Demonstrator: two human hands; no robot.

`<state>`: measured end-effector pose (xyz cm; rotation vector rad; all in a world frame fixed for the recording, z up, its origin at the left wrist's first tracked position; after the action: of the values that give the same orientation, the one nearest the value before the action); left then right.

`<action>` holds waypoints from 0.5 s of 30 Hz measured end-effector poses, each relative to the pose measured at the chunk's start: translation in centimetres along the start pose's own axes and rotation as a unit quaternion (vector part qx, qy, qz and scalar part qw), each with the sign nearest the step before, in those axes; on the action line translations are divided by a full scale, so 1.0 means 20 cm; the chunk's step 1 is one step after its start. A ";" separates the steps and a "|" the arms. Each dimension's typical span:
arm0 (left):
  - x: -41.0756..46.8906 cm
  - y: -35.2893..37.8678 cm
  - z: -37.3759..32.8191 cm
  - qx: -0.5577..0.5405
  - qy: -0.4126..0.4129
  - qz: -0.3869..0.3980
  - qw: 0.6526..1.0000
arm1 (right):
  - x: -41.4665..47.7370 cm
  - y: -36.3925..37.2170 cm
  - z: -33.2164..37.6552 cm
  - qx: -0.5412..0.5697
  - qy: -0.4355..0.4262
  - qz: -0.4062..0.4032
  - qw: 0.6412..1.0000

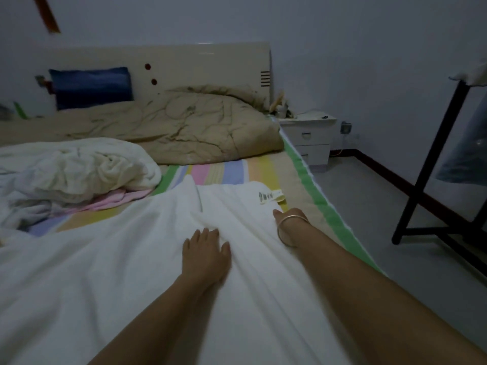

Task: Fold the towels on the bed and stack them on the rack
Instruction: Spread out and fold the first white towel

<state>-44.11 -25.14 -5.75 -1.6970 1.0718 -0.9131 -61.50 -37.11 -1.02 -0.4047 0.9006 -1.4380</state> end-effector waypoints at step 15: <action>0.21 0.16 -0.10 0.009 -0.046 0.008 0.999 | 0.60 0.12 0.20 -0.011 -0.108 -0.072 0.991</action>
<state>-45.34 -30.28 -7.56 -1.6963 1.0120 -0.8236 -58.31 -49.30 -3.59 -0.6402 0.7239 -1.4834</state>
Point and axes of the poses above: each hand's wrist, its own x-axis towards the middle knuckle, its own y-axis out of the palm, z = x × y, the point moved 1 cm from there along x, towards the middle knuckle, and after that the axes turned 5 degrees about -x, right-handed, at the moved point
